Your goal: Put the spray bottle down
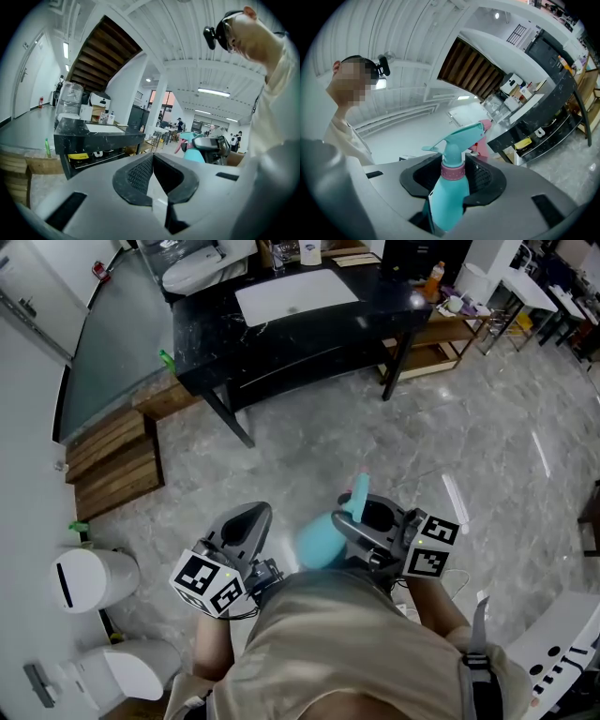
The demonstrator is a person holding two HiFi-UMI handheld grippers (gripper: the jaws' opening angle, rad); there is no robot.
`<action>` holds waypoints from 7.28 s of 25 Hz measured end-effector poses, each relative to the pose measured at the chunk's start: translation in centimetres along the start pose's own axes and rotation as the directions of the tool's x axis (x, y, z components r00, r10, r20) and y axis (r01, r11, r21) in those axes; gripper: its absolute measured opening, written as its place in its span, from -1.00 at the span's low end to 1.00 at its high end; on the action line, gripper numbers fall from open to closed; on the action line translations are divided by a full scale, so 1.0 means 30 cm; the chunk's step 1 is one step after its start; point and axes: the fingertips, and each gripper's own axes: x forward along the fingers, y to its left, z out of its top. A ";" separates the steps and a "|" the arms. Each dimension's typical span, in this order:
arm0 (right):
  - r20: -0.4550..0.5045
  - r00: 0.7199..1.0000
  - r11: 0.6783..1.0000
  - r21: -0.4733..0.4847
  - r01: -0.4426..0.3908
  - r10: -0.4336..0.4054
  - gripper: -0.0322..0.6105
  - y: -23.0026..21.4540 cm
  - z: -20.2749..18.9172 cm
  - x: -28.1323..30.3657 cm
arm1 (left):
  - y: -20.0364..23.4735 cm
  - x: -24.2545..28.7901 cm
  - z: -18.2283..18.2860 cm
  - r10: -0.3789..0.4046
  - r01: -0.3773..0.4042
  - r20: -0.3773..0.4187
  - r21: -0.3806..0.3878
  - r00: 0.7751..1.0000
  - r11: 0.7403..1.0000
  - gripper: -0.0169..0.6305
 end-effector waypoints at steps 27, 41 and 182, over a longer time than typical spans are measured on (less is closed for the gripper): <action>0.033 0.999 0.999 -0.051 0.017 -0.015 -0.40 -0.240 0.169 -0.120 | -0.044 0.303 0.079 -0.015 0.016 -0.018 0.076 1.000 0.997 -0.91; 0.026 0.987 0.984 -0.076 0.162 -0.160 -0.40 -0.355 0.235 -0.018 | 0.128 0.448 0.157 -0.142 0.142 0.025 -0.001 0.990 0.990 -0.91; 0.050 0.982 0.707 -0.687 0.165 -0.181 -0.40 -1.550 1.464 0.084 | 0.479 1.582 0.593 -0.058 0.059 -0.029 0.055 0.998 0.997 -0.91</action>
